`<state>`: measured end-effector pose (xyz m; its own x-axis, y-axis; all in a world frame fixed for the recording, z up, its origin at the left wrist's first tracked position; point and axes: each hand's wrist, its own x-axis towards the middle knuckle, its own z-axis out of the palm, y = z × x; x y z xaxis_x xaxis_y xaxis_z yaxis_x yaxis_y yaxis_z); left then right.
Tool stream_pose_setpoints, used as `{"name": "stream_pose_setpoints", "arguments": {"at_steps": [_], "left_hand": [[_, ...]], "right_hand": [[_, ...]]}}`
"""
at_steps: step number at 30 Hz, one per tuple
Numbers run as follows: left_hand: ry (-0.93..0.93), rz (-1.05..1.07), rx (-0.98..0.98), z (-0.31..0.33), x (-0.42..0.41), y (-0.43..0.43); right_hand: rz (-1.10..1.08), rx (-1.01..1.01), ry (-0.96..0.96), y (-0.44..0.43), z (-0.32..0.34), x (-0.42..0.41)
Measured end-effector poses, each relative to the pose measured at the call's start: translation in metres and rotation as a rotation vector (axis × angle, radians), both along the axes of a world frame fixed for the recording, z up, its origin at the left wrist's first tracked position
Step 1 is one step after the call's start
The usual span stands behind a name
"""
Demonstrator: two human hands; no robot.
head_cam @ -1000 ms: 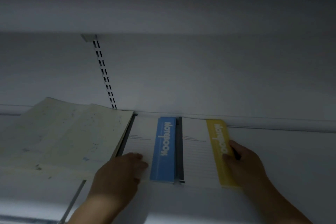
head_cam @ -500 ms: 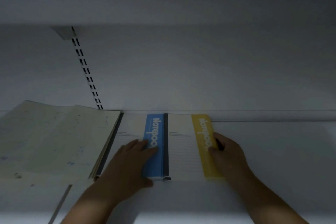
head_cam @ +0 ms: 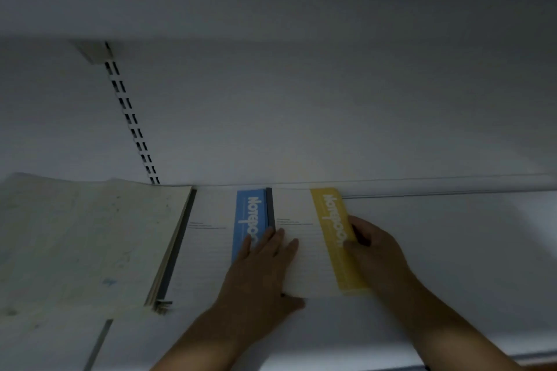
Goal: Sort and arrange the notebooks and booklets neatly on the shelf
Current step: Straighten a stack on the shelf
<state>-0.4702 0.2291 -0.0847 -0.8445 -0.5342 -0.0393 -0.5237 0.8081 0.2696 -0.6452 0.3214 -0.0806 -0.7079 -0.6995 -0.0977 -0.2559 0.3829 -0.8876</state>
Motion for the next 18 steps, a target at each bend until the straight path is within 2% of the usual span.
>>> {"name": "stream_pose_setpoints", "arguments": {"at_steps": [3,6,9,14,18], "left_hand": [[-0.005,0.029,0.022,0.001,-0.007,-0.001],[-0.014,0.014,0.043,0.002,-0.008,-0.001],[0.013,0.007,0.05,0.003,-0.005,-0.003],[0.306,-0.073,-0.154,-0.017,0.008,0.013],[0.382,-0.207,-0.134,-0.021,0.057,0.038]], "right_hand": [[0.03,0.036,-0.005,-0.002,0.001,-0.001],[0.058,0.251,0.174,-0.008,-0.003,0.002],[0.063,0.239,0.161,-0.007,-0.003,0.005],[0.03,0.198,0.216,-0.001,-0.003,0.009],[0.131,0.358,0.413,0.003,-0.001,0.013]]}}
